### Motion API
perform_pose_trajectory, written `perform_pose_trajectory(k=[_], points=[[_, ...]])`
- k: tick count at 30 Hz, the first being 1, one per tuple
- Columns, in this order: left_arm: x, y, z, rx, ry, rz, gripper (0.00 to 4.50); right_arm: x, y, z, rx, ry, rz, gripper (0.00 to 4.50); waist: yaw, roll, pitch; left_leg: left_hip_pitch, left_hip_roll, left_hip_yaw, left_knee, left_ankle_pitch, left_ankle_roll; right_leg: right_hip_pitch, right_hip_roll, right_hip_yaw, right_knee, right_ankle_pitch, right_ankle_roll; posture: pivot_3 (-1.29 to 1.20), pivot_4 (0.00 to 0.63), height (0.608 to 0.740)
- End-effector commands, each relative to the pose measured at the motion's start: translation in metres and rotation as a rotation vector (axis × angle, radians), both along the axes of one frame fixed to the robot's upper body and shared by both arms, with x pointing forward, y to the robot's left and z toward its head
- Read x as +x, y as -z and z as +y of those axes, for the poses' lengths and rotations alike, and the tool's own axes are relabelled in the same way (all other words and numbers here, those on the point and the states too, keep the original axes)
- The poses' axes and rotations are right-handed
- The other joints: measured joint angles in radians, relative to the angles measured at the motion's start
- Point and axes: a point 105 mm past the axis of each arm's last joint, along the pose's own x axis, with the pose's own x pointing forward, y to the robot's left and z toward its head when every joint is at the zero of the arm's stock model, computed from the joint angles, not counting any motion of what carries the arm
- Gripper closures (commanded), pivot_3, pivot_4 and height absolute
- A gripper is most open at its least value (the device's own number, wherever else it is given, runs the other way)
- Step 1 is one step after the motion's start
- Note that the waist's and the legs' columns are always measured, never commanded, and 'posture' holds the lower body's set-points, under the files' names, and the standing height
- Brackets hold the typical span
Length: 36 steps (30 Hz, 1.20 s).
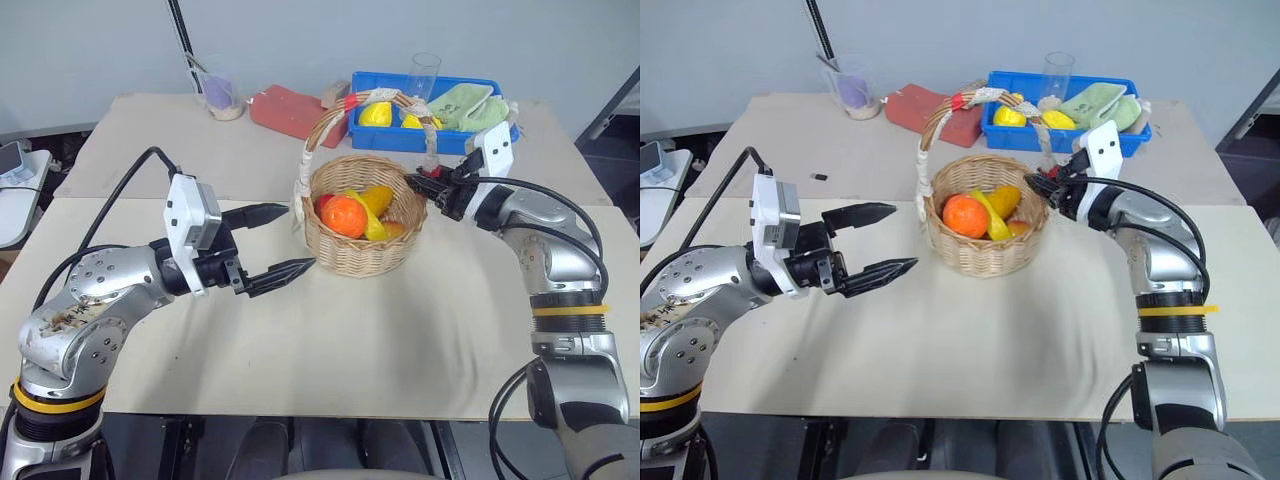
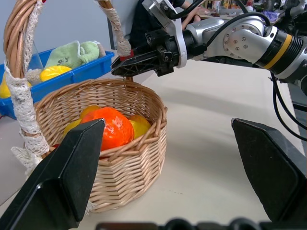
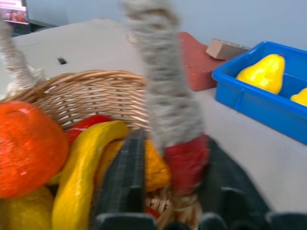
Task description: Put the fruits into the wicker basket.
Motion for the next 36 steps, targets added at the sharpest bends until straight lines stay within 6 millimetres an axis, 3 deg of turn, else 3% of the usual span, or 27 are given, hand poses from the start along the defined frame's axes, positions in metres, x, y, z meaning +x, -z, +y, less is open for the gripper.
perform_pose_trajectory(k=[1, 5, 15, 20, 22, 29, 30, 32, 36], points=[[-0.002, -0.006, -0.004, -0.007, 0.019, -0.044, 0.00, -0.003, -0.021, 0.001, 0.013, -0.014, -0.083, 4.41, 0.000, 0.000, 0.000, 0.000, 0.000, 0.000, 0.000, 0.000, 0.000, 0.000, 0.000, 0.000, 0.000, 0.000, 0.000, 0.00, 0.150, 0.711], [0.000, -0.008, -0.005, -0.026, 0.015, -0.055, 0.00, -0.008, -0.028, -0.014, 0.016, 0.014, -0.113, 4.41, 0.000, 0.000, 0.000, 0.000, 0.000, 0.000, 0.000, 0.000, 0.000, 0.000, 0.000, 0.000, 0.000, 0.000, 0.000, 0.00, 0.150, 0.711], [0.006, -0.006, -0.007, -0.043, -0.005, -0.071, 0.00, -0.024, -0.020, -0.131, -0.064, 0.397, -0.091, 4.41, 0.008, 0.000, 0.000, -0.001, -0.001, 0.000, 0.000, 0.000, 0.000, 0.000, -0.001, 0.000, 0.000, 0.000, 0.000, 0.00, 0.150, 0.711], [0.009, -0.005, -0.005, -0.034, -0.013, -0.078, 0.00, -0.024, -0.014, -0.152, -0.045, 0.516, -0.091, 4.41, -0.003, 0.000, 0.000, 0.000, 0.000, 0.001, 0.000, 0.000, 0.000, 0.000, 0.000, 0.001, 0.000, 0.000, 0.000, 0.00, 0.150, 0.711], [0.011, -0.005, -0.004, -0.032, -0.018, -0.082, 0.00, -0.023, -0.016, -0.154, -0.019, 0.532, -0.100, 3.37, -0.003, 0.000, 0.000, 0.000, 0.000, 0.001, 0.000, 0.000, 0.000, 0.000, 0.000, 0.001, 0.000, 0.000, 0.000, 0.00, 0.150, 0.711], [0.018, -0.004, 0.005, -0.016, -0.083, -0.100, 0.00, -0.034, -0.016, -0.148, -0.021, 0.478, -0.070, 0.98, 0.003, 0.000, 0.000, -0.001, -0.001, 0.001, 0.000, 0.000, 0.000, 0.000, 0.000, 0.001, -0.001, 0.000, 0.000, 0.00, 0.150, 0.711], [0.020, -0.002, 0.009, -0.011, -0.103, -0.100, 0.00, -0.038, -0.016, -0.149, -0.031, 0.467, -0.062, 0.47, 0.004, 0.000, 0.000, 0.000, 0.000, 0.001, 0.000, 0.000, 0.000, 0.000, 0.000, 0.001, 0.000, 0.000, 0.000, 0.00, 0.150, 0.711], [0.025, 0.002, 0.018, 0.008, -0.160, -0.094, 0.00, -0.047, -0.017, -0.148, -0.045, 0.431, -0.046, 0.02, 0.008, 0.000, 0.000, -0.001, -0.001, 0.001, 0.000, 0.000, 0.000, 0.000, -0.001, 0.001, -0.001, 0.000, 0.000, 0.00, 0.150, 0.711], [0.032, 0.025, 0.048, 0.118, -0.308, -0.033, 0.00, -0.073, -0.015, -0.152, -0.119, 0.350, 0.014, 0.02, 0.006, 0.001, 0.000, 0.000, -0.001, 0.001, 0.000, 0.000, 0.000, 0.000, -0.001, 0.001, -0.001, 0.000, 0.000, 0.00, 0.150, 0.711]])
